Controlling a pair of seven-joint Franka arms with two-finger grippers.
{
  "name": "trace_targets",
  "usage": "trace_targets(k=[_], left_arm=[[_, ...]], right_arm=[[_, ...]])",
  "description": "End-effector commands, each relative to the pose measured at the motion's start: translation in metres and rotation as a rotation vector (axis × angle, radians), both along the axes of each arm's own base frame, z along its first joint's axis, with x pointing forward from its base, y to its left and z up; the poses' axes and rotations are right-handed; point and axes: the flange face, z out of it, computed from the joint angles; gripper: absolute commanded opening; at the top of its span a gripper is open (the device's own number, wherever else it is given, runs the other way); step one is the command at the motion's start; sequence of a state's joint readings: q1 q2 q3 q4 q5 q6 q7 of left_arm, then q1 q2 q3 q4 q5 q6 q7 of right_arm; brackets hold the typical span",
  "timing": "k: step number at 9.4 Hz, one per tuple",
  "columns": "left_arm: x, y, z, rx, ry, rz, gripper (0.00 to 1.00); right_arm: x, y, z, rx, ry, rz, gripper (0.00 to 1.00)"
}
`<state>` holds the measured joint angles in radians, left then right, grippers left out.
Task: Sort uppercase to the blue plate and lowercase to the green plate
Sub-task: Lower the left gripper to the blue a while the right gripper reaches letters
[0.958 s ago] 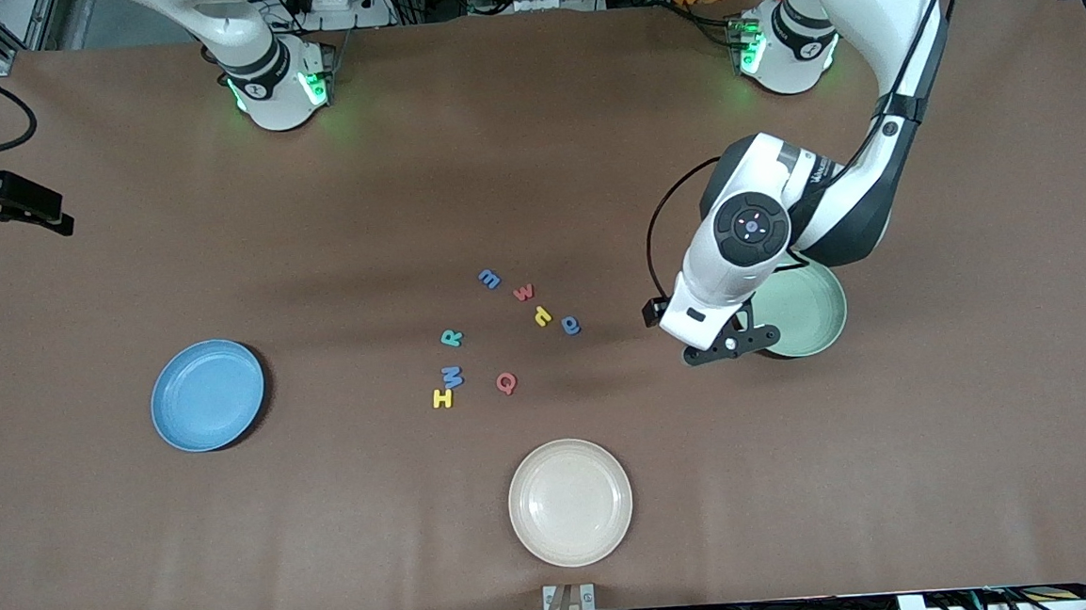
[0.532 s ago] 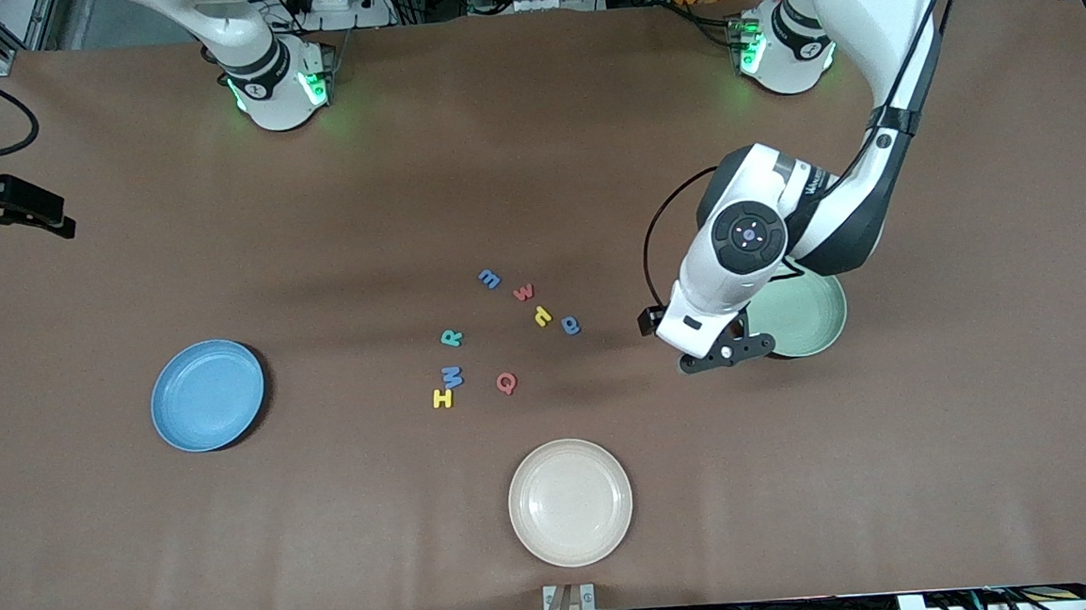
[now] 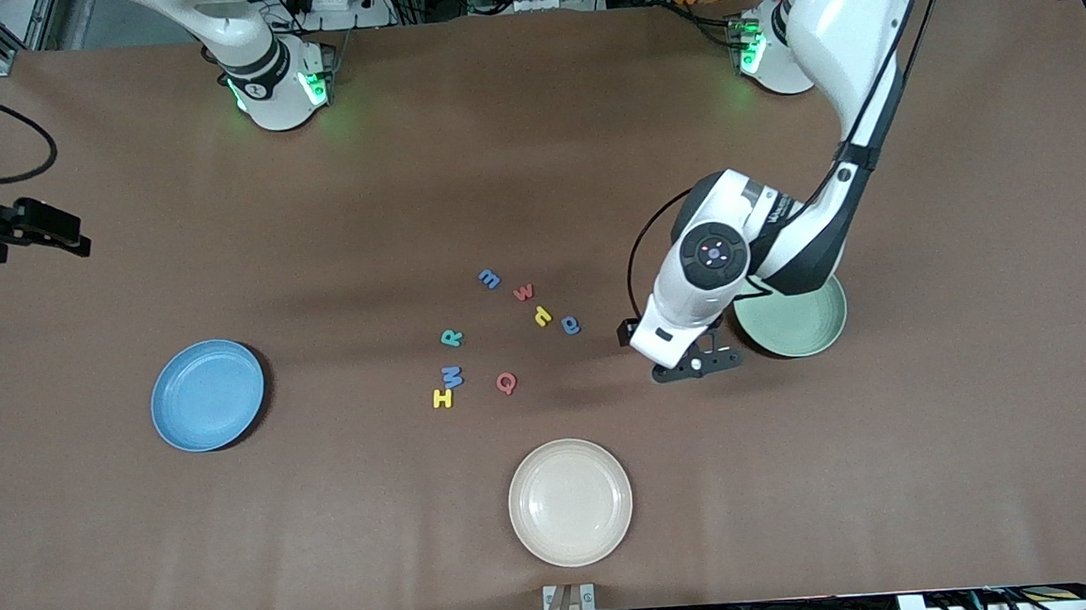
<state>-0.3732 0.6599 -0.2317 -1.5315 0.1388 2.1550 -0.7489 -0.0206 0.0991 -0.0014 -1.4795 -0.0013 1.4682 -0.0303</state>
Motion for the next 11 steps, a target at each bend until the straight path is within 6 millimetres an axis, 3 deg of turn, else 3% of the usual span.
trace_targets(k=[1,3,4,6,7,8,9,11], left_arm=[[-0.012,-0.044,-0.003,0.011,-0.032,0.005,1.00],[-0.041,-0.085,-0.017,0.004,-0.034,0.008,1.00],[-0.050,-0.098,-0.024,-0.005,-0.040,0.038,1.00],[-0.048,-0.100,-0.059,-0.002,-0.081,0.048,1.00],[-0.048,-0.104,-0.078,-0.005,-0.121,0.064,1.00],[-0.050,-0.105,-0.083,-0.006,-0.124,0.065,1.00],[-0.050,-0.105,-0.085,-0.006,-0.120,0.073,1.00],[-0.060,-0.116,-0.086,-0.010,-0.117,0.101,1.00]], right_arm=[[0.028,0.004,-0.043,-0.001,0.046,0.013,1.00],[0.063,0.004,-0.106,0.004,0.052,0.008,1.00],[0.076,0.010,-0.129,0.002,0.043,0.016,1.00],[0.093,0.013,-0.165,0.007,0.031,0.014,1.00],[0.096,0.027,-0.182,0.008,0.051,0.035,1.00],[0.106,0.039,-0.205,0.015,0.039,0.054,1.00],[0.111,0.063,-0.209,0.067,-0.008,0.055,1.00],[0.115,0.129,-0.235,0.088,-0.026,0.014,1.00]])
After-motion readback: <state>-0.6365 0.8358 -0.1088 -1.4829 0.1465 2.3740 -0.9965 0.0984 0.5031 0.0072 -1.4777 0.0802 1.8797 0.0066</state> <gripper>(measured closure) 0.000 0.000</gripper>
